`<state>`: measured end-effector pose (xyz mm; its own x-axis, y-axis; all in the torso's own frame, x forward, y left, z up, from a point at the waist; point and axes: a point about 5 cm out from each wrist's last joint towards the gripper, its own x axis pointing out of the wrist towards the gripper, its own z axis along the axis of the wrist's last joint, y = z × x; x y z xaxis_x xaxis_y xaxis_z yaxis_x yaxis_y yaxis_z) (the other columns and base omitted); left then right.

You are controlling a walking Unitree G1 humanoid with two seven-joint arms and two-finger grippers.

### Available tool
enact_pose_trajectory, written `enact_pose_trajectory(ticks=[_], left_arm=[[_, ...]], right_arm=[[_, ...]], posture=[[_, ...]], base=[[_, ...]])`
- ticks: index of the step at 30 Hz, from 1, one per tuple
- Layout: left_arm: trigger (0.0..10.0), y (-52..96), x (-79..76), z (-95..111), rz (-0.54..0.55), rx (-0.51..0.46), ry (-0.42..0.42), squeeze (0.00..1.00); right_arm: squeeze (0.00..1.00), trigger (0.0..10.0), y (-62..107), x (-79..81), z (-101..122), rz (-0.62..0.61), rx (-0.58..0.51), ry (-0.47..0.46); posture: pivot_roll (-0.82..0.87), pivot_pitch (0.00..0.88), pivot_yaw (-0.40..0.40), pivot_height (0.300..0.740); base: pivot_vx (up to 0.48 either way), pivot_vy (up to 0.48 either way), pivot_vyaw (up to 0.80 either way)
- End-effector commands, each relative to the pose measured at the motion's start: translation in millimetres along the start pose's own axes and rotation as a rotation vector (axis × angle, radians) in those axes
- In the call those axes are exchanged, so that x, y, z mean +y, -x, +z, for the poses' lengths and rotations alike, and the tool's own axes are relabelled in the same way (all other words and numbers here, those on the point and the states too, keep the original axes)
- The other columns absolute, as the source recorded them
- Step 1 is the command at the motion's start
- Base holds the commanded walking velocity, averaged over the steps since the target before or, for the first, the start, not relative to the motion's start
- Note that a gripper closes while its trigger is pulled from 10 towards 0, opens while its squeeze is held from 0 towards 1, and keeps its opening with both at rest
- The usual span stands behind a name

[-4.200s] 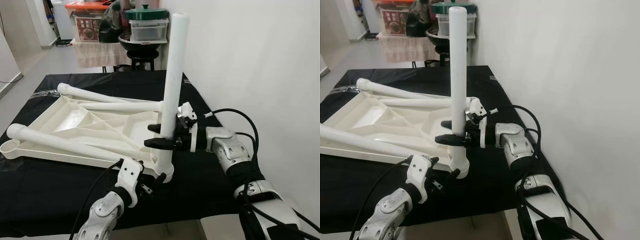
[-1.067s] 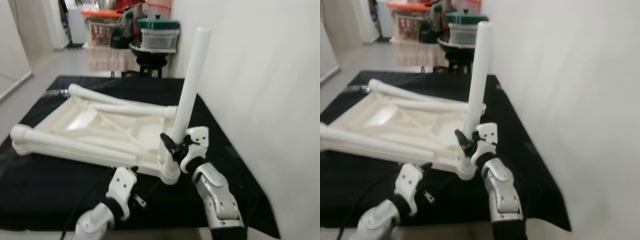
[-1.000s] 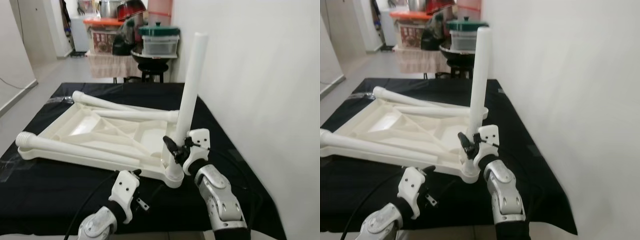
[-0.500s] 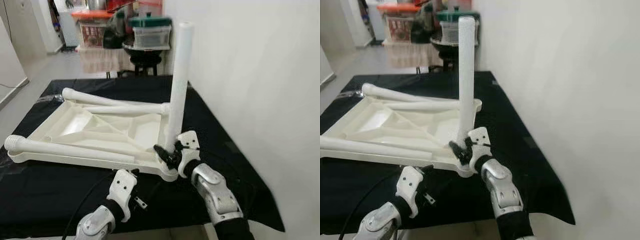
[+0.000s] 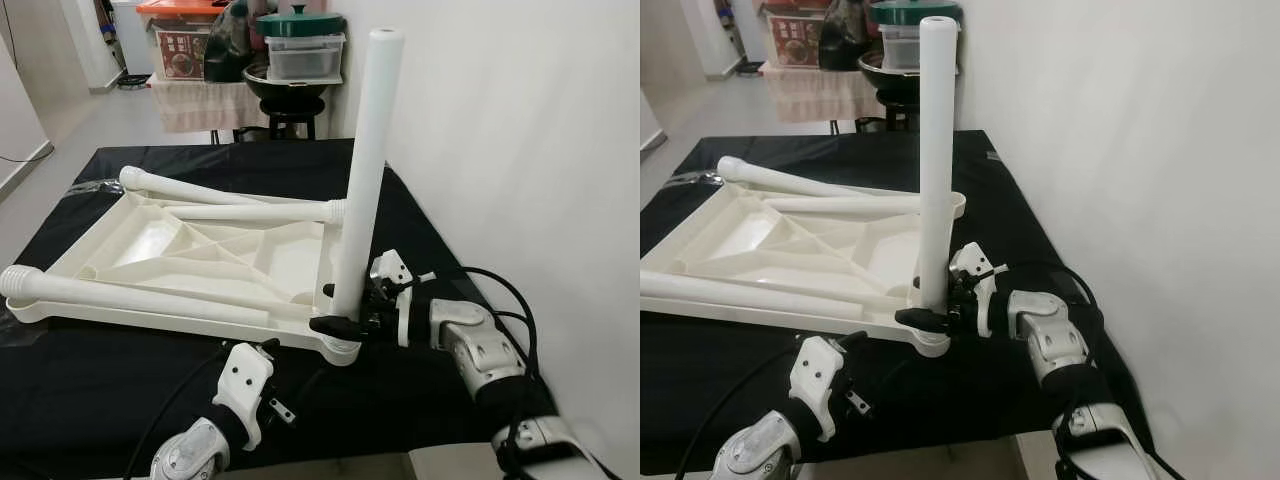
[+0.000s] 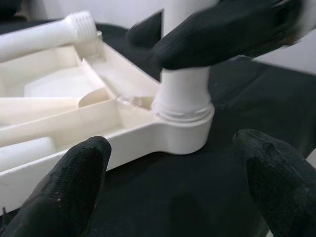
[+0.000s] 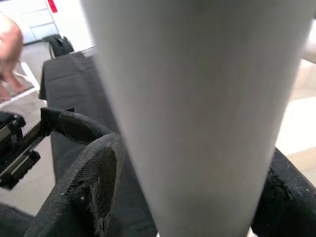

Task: Building children table

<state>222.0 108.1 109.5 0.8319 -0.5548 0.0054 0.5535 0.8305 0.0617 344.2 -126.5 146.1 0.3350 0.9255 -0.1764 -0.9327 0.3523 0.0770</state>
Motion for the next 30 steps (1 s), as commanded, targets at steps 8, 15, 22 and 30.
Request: enact_pose_trajectory(ticks=[8, 15, 22, 30], left_arm=[[10.0, 9.9, -11.7, 10.5, -0.034, -0.059, 0.011, 0.00], [10.0, 18.7, -10.8, 11.5, 0.031, -0.082, 0.063, 0.00], [10.0, 20.3, -11.3, 12.4, 0.046, -0.083, 0.069, 0.00], [10.0, 23.8, -8.0, 8.5, 0.043, -0.058, 0.093, 0.00]], right_arm=[[0.00, 0.0, -1.6, -8.5, -4.4, 0.013, 0.005, -0.051], [0.00, 0.0, 7.0, -16.7, -4.6, -0.021, -0.041, -0.088], [0.00, 0.0, 17.6, -17.1, -13.5, -0.088, -0.051, -0.058], [0.00, 0.0, -32.3, 54.9, -21.5, -0.703, -0.151, 0.113]], posture=[[0.06, 0.000, -0.078, 0.740], [0.06, 0.000, -0.080, 0.740], [0.05, 0.000, -0.083, 0.740], [0.00, 0.000, -0.052, 0.740]], base=[[0.000, 0.000, 0.00], [0.000, 0.000, 0.00], [0.000, 0.000, 0.00], [0.000, 0.000, 0.00]])
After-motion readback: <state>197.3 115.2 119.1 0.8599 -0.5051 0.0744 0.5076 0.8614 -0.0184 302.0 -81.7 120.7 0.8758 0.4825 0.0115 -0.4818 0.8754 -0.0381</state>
